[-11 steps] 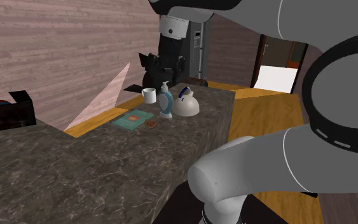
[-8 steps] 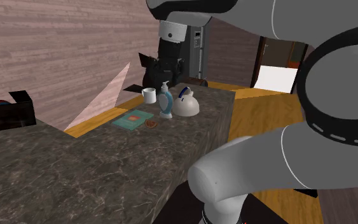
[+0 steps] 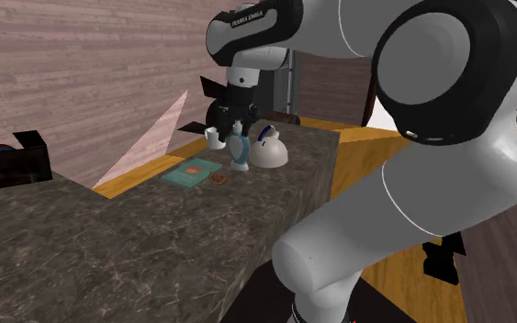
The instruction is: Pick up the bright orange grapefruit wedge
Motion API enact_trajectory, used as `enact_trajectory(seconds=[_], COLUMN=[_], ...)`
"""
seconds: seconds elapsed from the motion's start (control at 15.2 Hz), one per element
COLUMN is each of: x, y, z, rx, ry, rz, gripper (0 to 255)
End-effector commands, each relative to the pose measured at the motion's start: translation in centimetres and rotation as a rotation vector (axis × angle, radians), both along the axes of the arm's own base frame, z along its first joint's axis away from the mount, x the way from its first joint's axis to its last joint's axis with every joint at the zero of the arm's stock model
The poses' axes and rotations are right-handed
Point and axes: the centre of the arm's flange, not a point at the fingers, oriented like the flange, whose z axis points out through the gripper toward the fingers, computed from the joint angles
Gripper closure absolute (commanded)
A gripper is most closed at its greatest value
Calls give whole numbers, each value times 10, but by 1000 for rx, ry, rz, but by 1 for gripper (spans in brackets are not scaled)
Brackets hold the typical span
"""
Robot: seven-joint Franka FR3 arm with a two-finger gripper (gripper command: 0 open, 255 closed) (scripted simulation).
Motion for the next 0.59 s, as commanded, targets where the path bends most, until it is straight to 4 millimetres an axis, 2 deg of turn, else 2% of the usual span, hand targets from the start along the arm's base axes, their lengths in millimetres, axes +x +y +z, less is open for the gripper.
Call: enact_trajectory(seconds=[0.0,0.53], x=[18,96], y=[-5,-19], z=[-20,-93], rx=[-10,-45], ry=[1,7], rz=[39,189], gripper=[0,0])
